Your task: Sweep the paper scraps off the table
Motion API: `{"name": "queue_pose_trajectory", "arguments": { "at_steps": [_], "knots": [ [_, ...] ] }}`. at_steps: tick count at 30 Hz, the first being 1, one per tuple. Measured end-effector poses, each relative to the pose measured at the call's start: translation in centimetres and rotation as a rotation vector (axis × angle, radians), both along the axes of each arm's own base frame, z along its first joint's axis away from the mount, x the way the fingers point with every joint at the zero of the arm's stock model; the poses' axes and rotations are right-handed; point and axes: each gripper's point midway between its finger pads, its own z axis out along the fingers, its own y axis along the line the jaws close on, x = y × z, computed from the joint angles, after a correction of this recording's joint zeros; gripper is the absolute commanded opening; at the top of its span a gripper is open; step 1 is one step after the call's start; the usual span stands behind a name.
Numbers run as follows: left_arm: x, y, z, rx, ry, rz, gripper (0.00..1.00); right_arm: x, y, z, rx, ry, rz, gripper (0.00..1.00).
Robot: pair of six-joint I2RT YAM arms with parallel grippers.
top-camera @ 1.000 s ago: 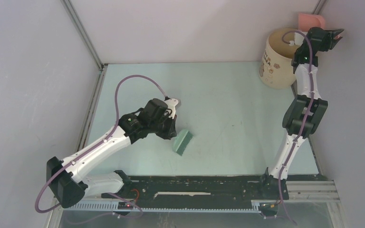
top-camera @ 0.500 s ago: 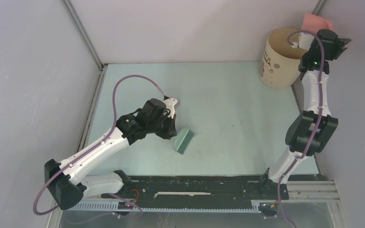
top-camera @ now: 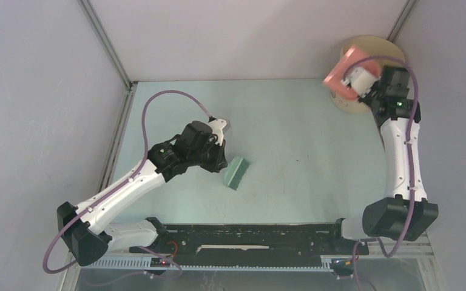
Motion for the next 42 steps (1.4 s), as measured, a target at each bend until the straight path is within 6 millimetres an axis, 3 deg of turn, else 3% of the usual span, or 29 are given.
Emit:
{"name": "queue_pose_trajectory", "arguments": {
  "at_steps": [2, 5, 8, 10, 13, 23, 28, 33, 36, 37, 38, 42],
  "knots": [
    [0.4, 0.0, 0.1, -0.014, -0.003, 0.021, 0.00, -1.8, 3.2, -4.8, 0.128, 0.122, 0.076, 0.00],
    [1.4, -0.2, 0.0, -0.099, -0.016, 0.087, 0.00, -6.5, 9.1, -13.0, 0.314, 0.358, 0.179, 0.00],
    [2.1, 0.2, -1.2, -0.188, -0.002, 0.174, 0.00, -11.4, 13.9, -18.8, 0.472, 0.572, 0.241, 0.00],
    [2.4, 0.4, -2.1, -0.253, 0.013, 0.236, 0.01, -14.1, 16.0, -20.8, 0.562, 0.673, 0.253, 0.00],
    [2.9, 0.6, -3.2, -0.334, 0.040, 0.320, 0.01, -16.7, 18.0, -22.4, 0.686, 0.766, 0.236, 0.02],
    [4.3, 1.6, -6.8, -0.545, 0.156, 0.538, 0.06, -21.0, 20.9, -27.5, 0.804, 0.928, 0.138, 0.13],
    [4.1, 1.9, -9.5, -0.573, 0.242, 0.596, 0.14, -21.1, 21.0, -30.3, 0.771, 0.982, 0.057, 0.24],
    [3.8, 1.6, -10.0, -0.601, 0.272, 0.594, 0.28, -20.4, 20.9, -32.0, 0.739, 0.991, -0.001, 0.36],
    [3.5, 1.7, -10.5, -0.591, 0.283, 0.595, 0.39, -20.5, 21.2, -32.4, 0.726, 0.989, 0.003, 0.46],
    [3.4, 1.8, -10.6, -0.584, 0.288, 0.598, 0.42, -20.6, 21.3, -32.5, 0.722, 0.989, 0.005, 0.58],
    [3.3, 1.9, -10.8, -0.573, 0.288, 0.602, 0.44, -20.6, 21.5, -32.6, 0.721, 0.988, 0.007, 0.65],
    [2.8, 3.2, -12.4, -0.465, 0.292, 0.626, 0.50, -20.4, 21.5, -32.5, 0.713, 0.972, 0.012, 0.69]
  ]
}}
